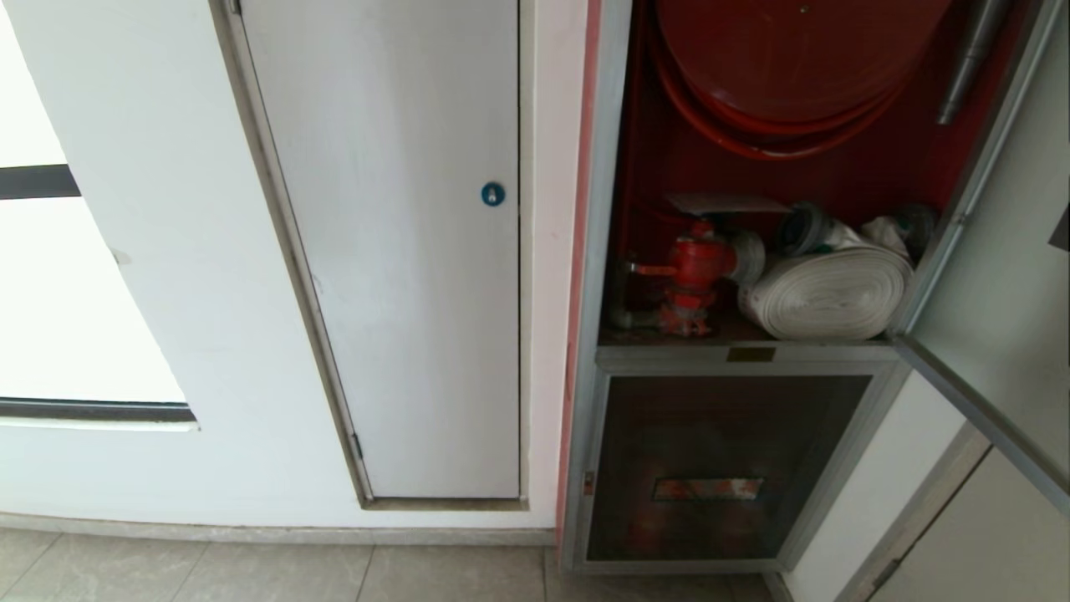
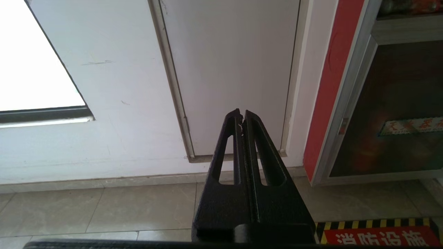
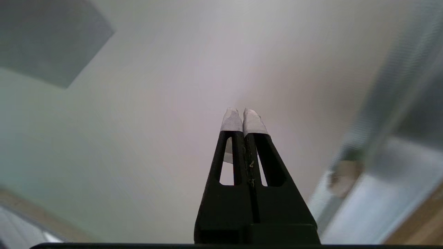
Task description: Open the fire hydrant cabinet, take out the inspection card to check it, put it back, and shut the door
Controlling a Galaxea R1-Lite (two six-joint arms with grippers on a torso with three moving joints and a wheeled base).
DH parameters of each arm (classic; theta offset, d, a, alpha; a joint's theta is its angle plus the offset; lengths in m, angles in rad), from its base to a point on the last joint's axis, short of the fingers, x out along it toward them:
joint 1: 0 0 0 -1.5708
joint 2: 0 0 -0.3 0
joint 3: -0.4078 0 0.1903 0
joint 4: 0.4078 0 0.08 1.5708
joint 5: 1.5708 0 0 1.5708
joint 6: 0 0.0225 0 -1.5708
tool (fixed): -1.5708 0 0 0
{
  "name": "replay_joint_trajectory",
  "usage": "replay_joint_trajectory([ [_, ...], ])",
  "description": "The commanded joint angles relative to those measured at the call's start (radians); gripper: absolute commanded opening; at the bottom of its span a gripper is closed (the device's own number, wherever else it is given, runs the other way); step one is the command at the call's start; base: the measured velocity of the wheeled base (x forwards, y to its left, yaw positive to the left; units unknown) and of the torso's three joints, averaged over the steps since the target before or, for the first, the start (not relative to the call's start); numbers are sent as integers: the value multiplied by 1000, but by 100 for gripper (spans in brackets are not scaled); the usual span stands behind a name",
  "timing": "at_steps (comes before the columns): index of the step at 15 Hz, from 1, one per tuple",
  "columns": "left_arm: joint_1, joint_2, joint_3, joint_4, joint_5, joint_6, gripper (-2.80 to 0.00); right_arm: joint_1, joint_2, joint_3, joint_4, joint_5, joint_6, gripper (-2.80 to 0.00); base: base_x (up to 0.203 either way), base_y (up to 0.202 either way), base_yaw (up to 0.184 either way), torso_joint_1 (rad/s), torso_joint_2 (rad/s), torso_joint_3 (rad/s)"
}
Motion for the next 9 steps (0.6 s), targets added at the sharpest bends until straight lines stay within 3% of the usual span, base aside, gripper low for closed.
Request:
replay_joint_trajectory([
  [1, 0, 0, 12, 0, 0, 1, -280, 46, 25, 3, -1, 5, 30, -280, 0, 0, 0, 0, 0, 0],
  [6, 0, 0, 12, 0, 0, 1, -280, 242, 30, 31, -1, 26, 99, -280, 0, 0, 0, 0, 0, 0],
  [9, 0, 0, 12, 0, 0, 1, -280, 456, 28, 42, -1, 39, 120, -280, 0, 0, 0, 0, 0, 0],
])
